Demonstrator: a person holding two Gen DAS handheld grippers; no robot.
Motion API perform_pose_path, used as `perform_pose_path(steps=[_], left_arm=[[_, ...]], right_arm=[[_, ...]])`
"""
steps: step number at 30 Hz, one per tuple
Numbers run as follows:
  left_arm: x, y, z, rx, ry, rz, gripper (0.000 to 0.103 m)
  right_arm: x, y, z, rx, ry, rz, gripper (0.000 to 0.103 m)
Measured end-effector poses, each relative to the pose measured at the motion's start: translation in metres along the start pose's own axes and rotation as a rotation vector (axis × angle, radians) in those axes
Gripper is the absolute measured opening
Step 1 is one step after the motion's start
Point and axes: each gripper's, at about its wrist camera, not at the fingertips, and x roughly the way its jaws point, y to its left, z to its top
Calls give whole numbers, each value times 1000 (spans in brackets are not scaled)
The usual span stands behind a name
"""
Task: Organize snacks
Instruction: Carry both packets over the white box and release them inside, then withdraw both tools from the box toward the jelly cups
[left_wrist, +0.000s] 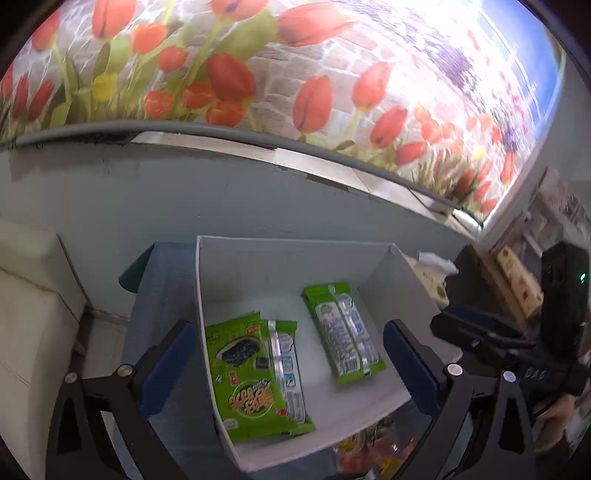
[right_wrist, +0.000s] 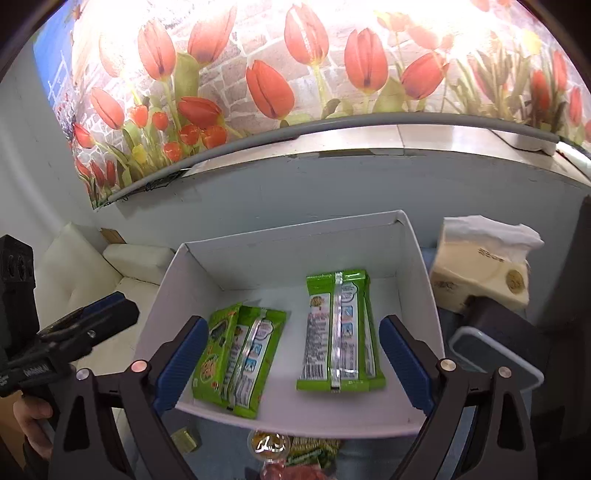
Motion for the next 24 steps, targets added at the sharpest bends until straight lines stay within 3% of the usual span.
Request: perform_pose_path(steps=[11,15,20,22,24], left_arm=[[-50,-70,-58,257,-48,73,103],[-69,-80,-79,272,-61,64,103],[-87,-75,-104,213,-44,10,103],[-94,-73,-115,203,-39,-5,103],[-99,-73,-125,207,-44,-4,103]], right_arm=[[-85,1,-101,-20,-127,-41,97],[-104,-7,-136,18,-129,-45,97],[-120,-18,-178,28,-108,-53,97],[-123,-23,-191,35,-97,-65,103],[-126,-27,-205,35,-97,-80,103]])
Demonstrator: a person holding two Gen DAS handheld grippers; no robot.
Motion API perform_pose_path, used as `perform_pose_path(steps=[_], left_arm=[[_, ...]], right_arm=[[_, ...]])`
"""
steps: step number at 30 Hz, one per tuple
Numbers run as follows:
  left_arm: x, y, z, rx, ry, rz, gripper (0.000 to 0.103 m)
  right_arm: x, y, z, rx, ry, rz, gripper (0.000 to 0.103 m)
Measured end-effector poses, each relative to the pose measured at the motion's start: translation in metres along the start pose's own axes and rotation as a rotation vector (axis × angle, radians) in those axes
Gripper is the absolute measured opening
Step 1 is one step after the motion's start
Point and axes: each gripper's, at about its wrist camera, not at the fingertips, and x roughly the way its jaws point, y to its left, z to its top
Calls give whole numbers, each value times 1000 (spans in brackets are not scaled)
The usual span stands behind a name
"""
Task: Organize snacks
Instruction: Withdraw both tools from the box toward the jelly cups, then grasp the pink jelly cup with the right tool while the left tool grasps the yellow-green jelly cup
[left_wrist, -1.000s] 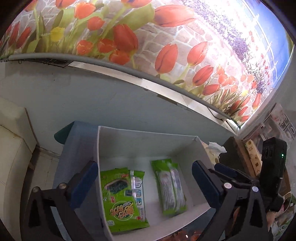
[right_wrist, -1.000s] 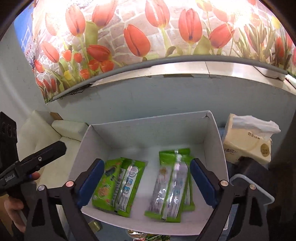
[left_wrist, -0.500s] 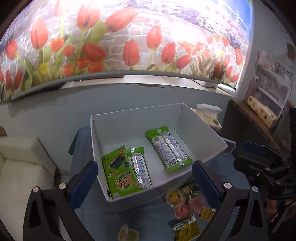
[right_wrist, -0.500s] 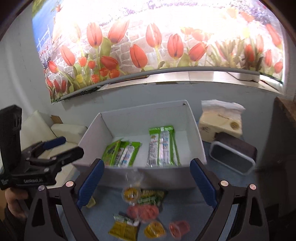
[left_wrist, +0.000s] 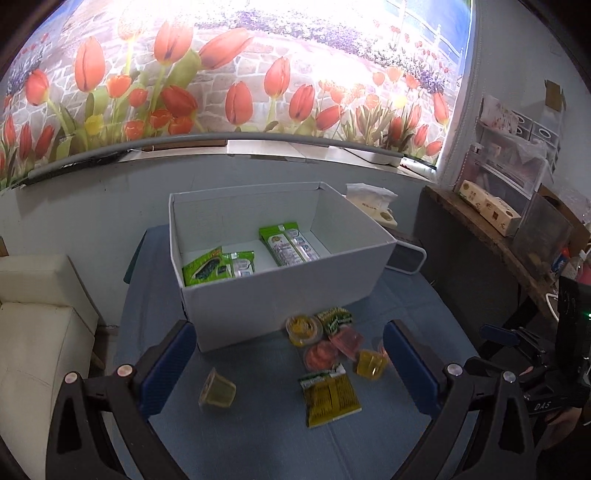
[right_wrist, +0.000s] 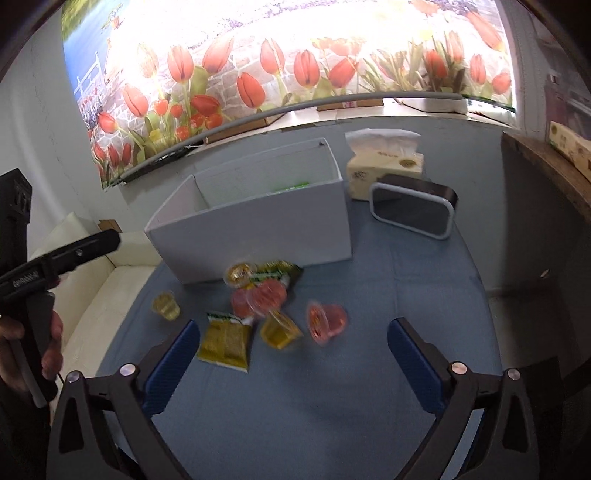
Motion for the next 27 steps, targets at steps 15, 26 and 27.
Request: perform_pose_path(steps=[15,26,27], left_arm=[[-26,-1,-50,6,27,25,103],[-33,15,-80,-43,56,45,103],[-32,17,-82,-51,62,43,103]], right_arm=[[40,-19,-34,-55,76,-96,103],[102,-36,1,23,127,-62,102],[107,-39,2,32,135,-72,96]])
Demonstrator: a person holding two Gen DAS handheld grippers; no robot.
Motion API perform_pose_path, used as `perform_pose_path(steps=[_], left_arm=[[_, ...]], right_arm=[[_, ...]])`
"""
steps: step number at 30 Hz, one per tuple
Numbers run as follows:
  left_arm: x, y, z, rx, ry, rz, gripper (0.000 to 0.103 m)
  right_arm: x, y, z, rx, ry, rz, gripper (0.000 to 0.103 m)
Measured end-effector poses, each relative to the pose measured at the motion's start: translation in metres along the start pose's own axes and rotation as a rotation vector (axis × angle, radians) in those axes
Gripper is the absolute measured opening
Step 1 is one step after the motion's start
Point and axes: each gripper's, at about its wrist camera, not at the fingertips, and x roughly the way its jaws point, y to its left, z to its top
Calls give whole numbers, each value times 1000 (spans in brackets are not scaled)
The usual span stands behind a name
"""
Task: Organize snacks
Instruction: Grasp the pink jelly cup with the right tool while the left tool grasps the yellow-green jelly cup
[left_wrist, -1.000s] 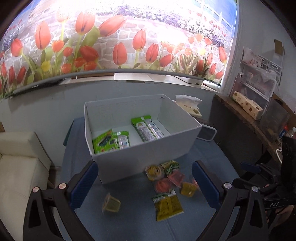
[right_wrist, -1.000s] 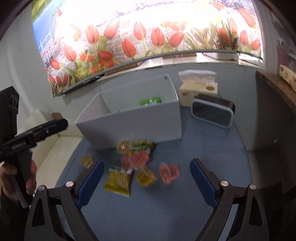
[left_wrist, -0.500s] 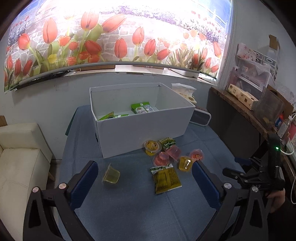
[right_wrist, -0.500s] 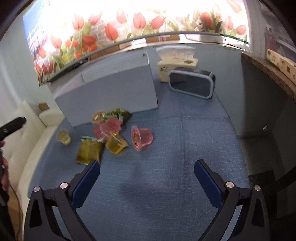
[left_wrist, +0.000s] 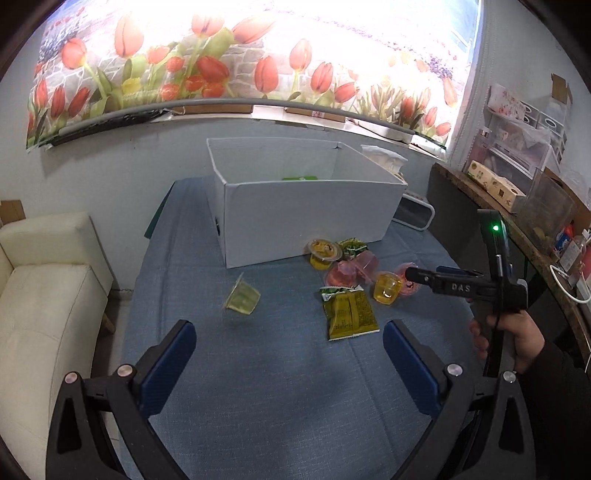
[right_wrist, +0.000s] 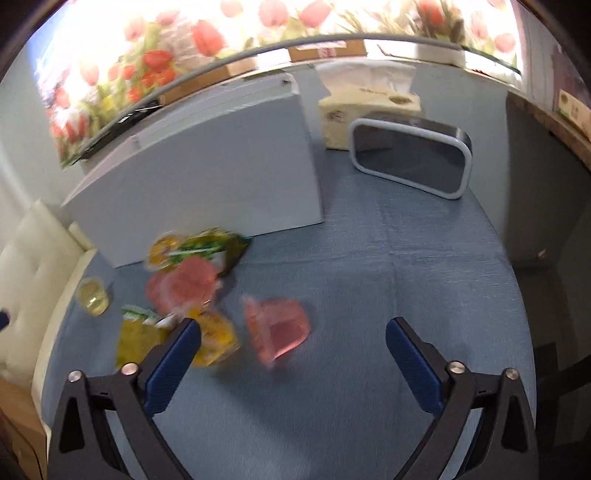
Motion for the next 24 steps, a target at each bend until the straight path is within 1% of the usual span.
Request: perform_pose_path(steps=[1,2,3,4,6,7,8,9,10,13,17,19,24], left_arm=[[1,1,-1,-5,4,-2,103],[2,2,-2,-10,3,0,103],[3,3,-2,-11,6,1,103],[4,3,-3,-9,11,0,103],[6,3,-4,-5,13,1,103],[8,3,-4,-4,15,0,103],[10,3,-5,-5,21,0,103],[12,3,-5,-5,26,3,103],[14,3,-6,-4,28,11,103],[21,5,-7,1,34,19,103],[37,12,-3,15,48,32,103],[50,18,1,23,60,24,103],[87,33,16,89,87,49,103]], right_arm=[[5,-1,1,3,11,1,81],[9,-2,2,1,24,-2,73],[14,-2,3,0,35,-3,69],[19,-2,3,2,50,-1,69],[20,-1,3,-12,45,5,69],[21,0,3,-19,45,12,65],[21,1,3,-21,48,31,57],[21,2,3,-21,47,42,43],[20,3,2,-20,45,52,36],[14,11,-3,-49,32,33,36],[0,13,-11,-46,4,54,35],[-12,14,-15,-38,-8,67,35],[-41,23,-30,-55,-27,100,35]])
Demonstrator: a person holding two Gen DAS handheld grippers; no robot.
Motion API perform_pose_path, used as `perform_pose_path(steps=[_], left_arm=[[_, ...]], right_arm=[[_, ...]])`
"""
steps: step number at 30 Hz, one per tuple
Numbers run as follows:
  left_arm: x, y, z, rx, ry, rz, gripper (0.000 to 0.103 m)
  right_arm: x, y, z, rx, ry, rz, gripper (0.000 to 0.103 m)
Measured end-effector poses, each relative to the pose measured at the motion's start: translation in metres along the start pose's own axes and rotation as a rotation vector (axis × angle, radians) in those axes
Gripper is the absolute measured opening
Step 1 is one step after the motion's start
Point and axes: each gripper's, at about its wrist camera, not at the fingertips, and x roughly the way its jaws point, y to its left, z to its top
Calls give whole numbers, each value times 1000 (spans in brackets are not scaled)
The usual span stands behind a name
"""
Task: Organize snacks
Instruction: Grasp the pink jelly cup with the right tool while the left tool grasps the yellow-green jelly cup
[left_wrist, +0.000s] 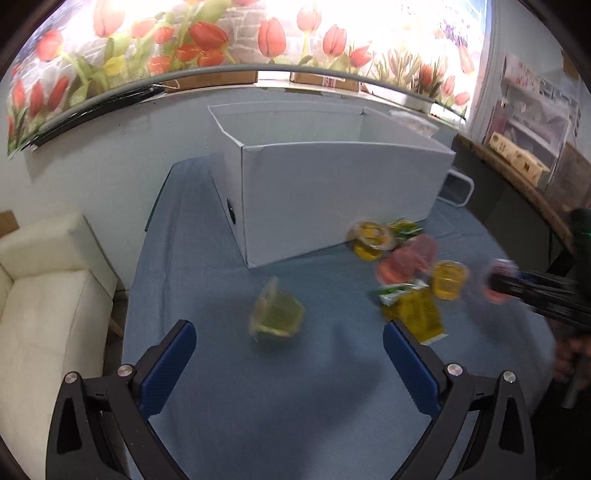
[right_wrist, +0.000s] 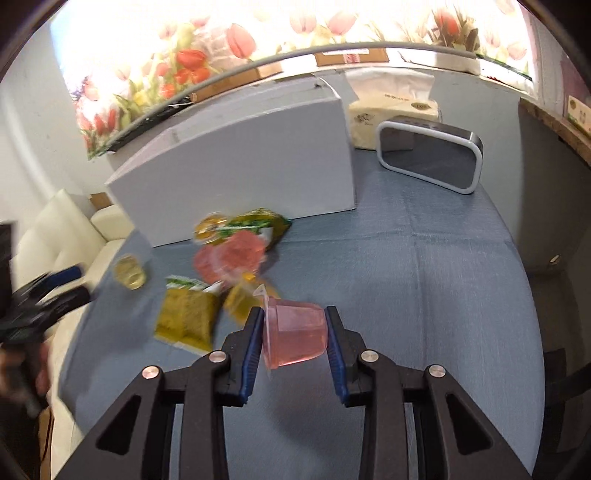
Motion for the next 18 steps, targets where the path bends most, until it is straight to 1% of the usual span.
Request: perform_pose_path(steps=[2,5,7,8,9,10,11,12,13,14,16,18], left_arm=[[14,2,4,37,26,25,103],[30,6,8,66,61,6,102],[36,6,9,84,67,-2,95],[39,6,10,93,80,-4,86],[44,5,10,98,102,-1,73],[48,5,10,93,125,-5,66],[51,5,11,90,138,-14,53],[54,5,10,91,144,-19,48],[57,5,10,94,152,-21,44],[59,5,10,101,157,-24,42],[60,6,11,101,152,-37,41],[57,9,13,79,142,-73,39]], right_arm=[[-11,7,-6,-13,-13,16,35],[-23,16,-14,-37,-7,27,35],[-29,19,-17,-37,-11,30,35],[-32,20,-18,-30,-13,39,35],[-31,19,-18,-23,-16,45,35],[-33,20,-19,-17,-20,47,35],[-34,20,-20,-9,-23,50,35],[-34,21,-20,-6,-26,54,35],[-34,22,-20,-8,-28,55,35],[-34,23,-20,-12,-27,55,35],[-33,24,-20,-12,-24,57,35],[-34,25,-20,-11,-27,63,35]])
